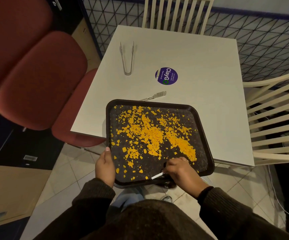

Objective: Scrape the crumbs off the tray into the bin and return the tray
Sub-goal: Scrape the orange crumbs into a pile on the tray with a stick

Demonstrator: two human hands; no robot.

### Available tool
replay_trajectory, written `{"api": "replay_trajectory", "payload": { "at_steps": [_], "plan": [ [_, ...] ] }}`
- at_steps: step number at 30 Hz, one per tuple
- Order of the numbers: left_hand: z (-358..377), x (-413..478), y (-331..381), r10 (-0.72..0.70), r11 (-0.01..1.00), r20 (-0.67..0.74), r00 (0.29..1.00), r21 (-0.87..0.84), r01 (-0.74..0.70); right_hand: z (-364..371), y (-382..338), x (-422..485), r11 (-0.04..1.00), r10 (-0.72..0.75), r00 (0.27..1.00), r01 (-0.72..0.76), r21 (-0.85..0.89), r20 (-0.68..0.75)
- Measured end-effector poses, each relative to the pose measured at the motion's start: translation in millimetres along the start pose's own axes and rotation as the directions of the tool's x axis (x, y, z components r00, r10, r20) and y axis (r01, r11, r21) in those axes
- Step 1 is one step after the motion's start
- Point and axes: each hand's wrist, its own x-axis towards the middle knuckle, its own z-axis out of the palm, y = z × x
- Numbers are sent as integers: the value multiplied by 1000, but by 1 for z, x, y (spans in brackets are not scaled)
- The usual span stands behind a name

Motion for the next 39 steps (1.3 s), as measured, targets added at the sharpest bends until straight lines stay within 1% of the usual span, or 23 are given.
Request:
{"api": "replay_trajectory", "payload": {
  "at_steps": [4, 6, 8, 10, 12, 14, 17, 19, 21, 23, 25, 29, 31, 33, 36, 37, 39],
  "plan": [
    [0, 1, -1, -25, 1000, -3, 1000, -6, 25, 12, -21, 14, 997, -80, 997, 80, 10, 6],
    [0, 1, 1, -20, 1000, -8, 1000, 0, 20, 18, -30, 23, 995, -91, 996, 92, 24, -13],
    [0, 0, 3, -18, 1000, -14, 1000, -3, 18, 21, -36, 30, 997, -51, 997, 54, 57, -61],
    [-1, -1, 4, -26, 1000, -9, 1000, -10, 26, 20, -36, 34, 995, 29, 993, -17, 101, -116],
    [-2, -1, 5, -35, 999, 8, 999, -25, 35, 15, -31, 33, 992, 68, 988, -53, 112, -137],
    [-3, -1, 5, -33, 999, 11, 999, -29, 34, 9, -24, 27, 997, 44, 992, -36, 76, -118],
    [-2, 0, 4, -29, 999, 3, 1000, -25, 29, 6, -15, 18, 999, -25, 999, 26, 30, -47],
    [-2, -1, 3, -40, 999, 11, 999, -30, 40, 10, -16, 17, 998, -50, 999, 50, 33, -8],
    [-2, -1, 2, -59, 997, 19, 998, -41, 60, 15, -23, 21, 996, -71, 997, 71, 56, 3],
    [-2, -1, 2, -71, 996, 17, 997, -45, 72, 19, -32, 30, 993, -86, 996, 88, 75, -20],
    [-2, -1, 3, -72, 996, 16, 997, -43, 73, 22, -40, 40, 994, -59, 996, 65, 92, -72],
    [-3, -3, 2, -46, 999, 7, 999, -27, 46, 20, -41, 54, 983, 124, 976, -96, 155, -177],
    [-3, -3, 2, -46, 999, 7, 999, -27, 46, 16, -36, 52, 981, 152, 968, -123, 150, -198],
    [-4, -2, 1, -44, 999, 11, 999, -24, 45, 11, -31, 43, 986, 129, 978, -109, 124, -167],
    [-4, -2, 0, -39, 999, 3, 999, -30, 39, 12, -22, 27, 996, 60, 995, -55, 64, -74],
    [-4, -2, 0, -39, 999, 5, 999, -30, 39, 14, -20, 23, 998, 56, 996, -54, 43, -63],
    [-5, -2, -2, -39, 999, 13, 999, -25, 40, 19, -15, 20, 994, 100, 992, -97, 42, -73]
  ]
}}
